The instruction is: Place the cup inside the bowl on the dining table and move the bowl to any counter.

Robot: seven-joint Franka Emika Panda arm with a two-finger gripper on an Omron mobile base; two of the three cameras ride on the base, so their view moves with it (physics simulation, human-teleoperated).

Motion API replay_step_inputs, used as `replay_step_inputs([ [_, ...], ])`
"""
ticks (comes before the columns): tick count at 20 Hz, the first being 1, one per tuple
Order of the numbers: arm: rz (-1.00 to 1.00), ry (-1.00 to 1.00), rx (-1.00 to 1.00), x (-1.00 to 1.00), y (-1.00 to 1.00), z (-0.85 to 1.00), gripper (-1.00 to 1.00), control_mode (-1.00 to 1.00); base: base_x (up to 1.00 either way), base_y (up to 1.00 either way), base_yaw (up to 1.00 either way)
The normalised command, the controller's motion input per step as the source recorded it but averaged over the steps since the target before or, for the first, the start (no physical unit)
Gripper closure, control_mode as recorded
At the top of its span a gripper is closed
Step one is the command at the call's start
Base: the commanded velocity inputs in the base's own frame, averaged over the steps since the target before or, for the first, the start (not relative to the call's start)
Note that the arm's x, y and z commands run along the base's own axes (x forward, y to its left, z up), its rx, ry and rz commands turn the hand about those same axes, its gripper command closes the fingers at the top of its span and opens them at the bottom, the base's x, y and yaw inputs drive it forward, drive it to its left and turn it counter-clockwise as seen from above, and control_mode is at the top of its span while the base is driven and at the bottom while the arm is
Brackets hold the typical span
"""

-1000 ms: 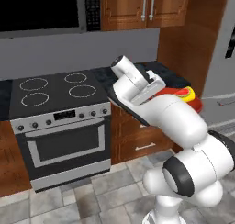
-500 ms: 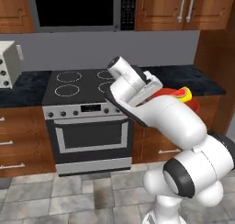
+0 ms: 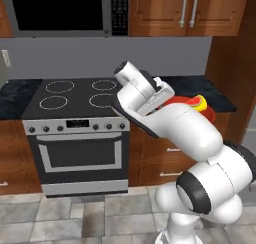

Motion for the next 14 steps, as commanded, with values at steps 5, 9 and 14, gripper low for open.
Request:
replay_step_inputs([
  [5,0.0,0.0,0.0,0.0,0.0,0.0,1.0,1.0,0.51,-0.54,0.13],
  [9,0.0,0.0,0.0,0.0,0.0,0.0,1.0,1.0,0.74,-0.26,0.03],
  [14,0.0,0.0,0.0,0.0,0.0,0.0,1.0,1.0,0.71,-0.03,0.0],
])
